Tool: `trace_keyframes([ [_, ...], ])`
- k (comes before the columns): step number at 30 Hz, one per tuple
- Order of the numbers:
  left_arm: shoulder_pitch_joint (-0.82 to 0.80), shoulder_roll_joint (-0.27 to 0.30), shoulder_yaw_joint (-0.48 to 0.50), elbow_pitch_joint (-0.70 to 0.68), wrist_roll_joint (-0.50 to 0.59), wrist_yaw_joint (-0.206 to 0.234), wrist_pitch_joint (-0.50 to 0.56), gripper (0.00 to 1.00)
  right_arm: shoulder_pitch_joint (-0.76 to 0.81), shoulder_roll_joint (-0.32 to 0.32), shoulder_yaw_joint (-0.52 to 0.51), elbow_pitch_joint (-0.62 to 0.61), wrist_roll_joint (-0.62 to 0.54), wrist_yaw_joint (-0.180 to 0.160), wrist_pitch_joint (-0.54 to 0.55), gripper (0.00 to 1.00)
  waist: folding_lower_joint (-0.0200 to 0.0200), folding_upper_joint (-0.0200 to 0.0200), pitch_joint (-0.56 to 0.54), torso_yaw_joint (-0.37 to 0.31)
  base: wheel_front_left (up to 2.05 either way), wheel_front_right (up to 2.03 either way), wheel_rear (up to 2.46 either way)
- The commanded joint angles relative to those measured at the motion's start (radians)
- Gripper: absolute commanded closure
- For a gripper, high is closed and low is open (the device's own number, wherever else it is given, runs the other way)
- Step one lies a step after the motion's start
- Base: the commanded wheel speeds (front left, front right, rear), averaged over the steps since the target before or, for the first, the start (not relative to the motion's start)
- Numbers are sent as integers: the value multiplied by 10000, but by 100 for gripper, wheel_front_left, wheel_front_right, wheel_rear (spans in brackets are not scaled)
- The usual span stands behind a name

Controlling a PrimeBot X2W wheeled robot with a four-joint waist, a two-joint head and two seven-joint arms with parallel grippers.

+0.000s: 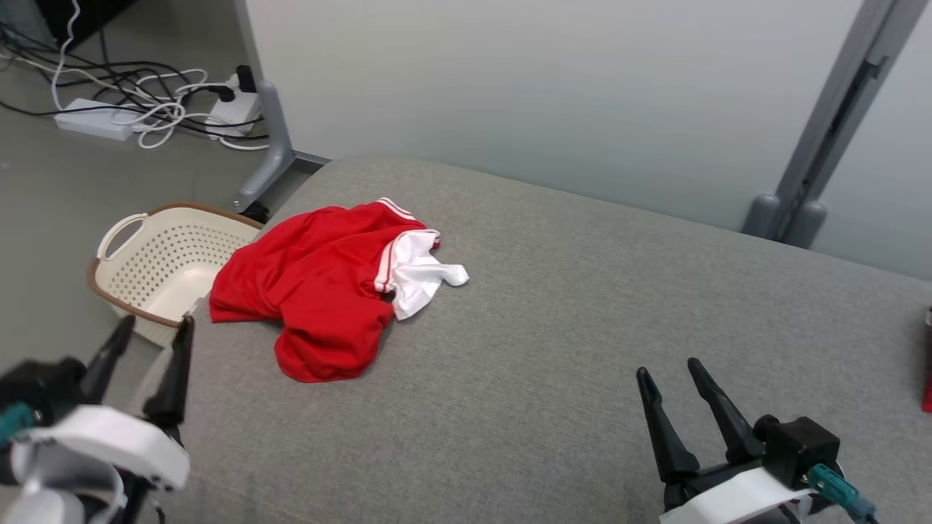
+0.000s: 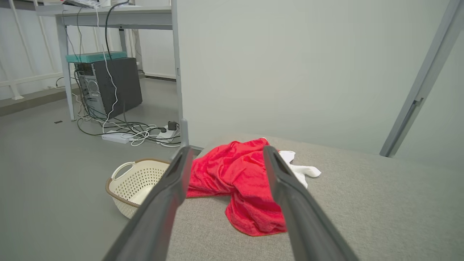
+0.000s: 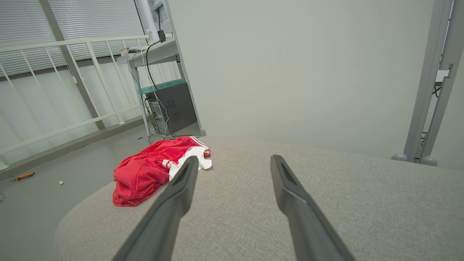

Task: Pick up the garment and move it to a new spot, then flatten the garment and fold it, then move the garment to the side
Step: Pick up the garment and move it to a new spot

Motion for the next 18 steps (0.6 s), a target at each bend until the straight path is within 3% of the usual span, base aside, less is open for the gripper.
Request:
trace_keyframes([
  [1,-560,366,-27,103,-290,-6,581,0,-182,-43,134,-69,59,4,-53,0,0,-1,142,-297,0,0,0],
  [6,-1429,1043,-317,757,-1026,-13,2068,0,-430,-45,209,-205,25,5,-53,0,0,-1,372,-855,0,0,0],
  [7,-1839,1450,-430,1325,-1481,-14,2898,0,-538,-43,339,-305,-15,5,-53,0,0,-1,502,-1191,0,0,0],
  [10,-2247,1889,-619,1881,-1981,-13,3600,0,-734,-49,468,-464,-72,5,-53,0,0,-1,705,-1581,0,0,0],
  [18,-3786,3296,-991,4425,-4265,-15,4955,0,-1476,-45,1072,-930,-247,5,-53,0,0,-1,1836,-3432,0,0,0],
])
